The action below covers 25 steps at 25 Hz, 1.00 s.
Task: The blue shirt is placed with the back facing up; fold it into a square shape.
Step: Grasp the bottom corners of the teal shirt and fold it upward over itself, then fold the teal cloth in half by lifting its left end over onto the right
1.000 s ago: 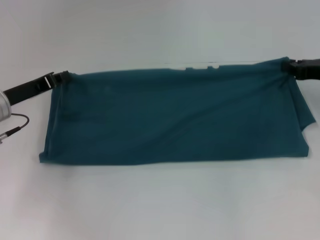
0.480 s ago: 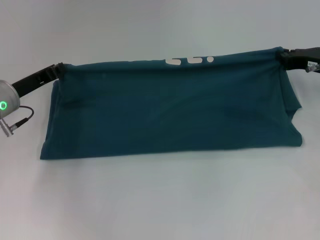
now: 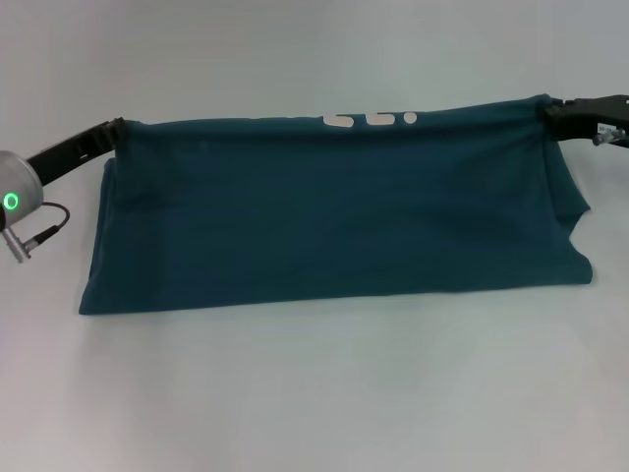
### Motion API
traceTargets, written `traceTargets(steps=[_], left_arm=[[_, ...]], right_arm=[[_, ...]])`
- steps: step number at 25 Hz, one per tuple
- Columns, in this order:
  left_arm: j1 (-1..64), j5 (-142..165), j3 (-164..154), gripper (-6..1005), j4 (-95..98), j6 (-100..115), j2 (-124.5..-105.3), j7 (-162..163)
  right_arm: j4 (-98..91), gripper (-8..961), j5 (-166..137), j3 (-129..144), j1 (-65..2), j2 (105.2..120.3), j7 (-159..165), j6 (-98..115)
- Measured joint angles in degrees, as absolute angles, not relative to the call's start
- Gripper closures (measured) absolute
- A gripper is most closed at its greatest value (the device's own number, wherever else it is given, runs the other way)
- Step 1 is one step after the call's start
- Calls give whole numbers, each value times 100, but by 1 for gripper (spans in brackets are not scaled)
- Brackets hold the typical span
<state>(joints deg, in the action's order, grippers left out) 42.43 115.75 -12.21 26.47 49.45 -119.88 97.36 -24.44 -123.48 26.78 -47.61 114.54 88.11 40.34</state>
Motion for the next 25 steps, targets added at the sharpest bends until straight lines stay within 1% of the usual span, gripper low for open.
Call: traceTargets(steps=[5, 10, 12, 15, 21, 24, 25], left_arm=[[4268, 11538, -1219, 986, 2675, 4912, -12058, 9703], [4276, 11414, -1219, 841, 2690, 4722, -12097, 9663], [4243, 11284, -1217, 778, 2696, 4685, -12101, 9662], [4170, 11119, -1219, 683, 2724, 4688, -12103, 9660], [3980, 10997, -1222, 503, 2781, 4958, -12101, 9659], [3866, 10990, -1222, 414, 2807, 5287, -12085, 9655], [3807, 10988, -1226, 369, 2849, 5487, -12082, 9637]], right_arm=[[-2454, 794, -12348, 3042, -4763, 11494, 8784, 3941], [-2665, 791, -12348, 3104, -4727, 11567, 8811, 3755], [-2754, 712, -12348, 3091, -4700, 11589, 8833, 3724], [-2793, 594, -12348, 3079, -4682, 11577, 8885, 3716], [-2802, 439, -12188, 3069, -4590, 11513, 9140, 4119], [-2855, 361, -12055, 3058, -4467, 11441, 9357, 4609], [-2893, 335, -12025, 3057, -4416, 11421, 9469, 4789]])
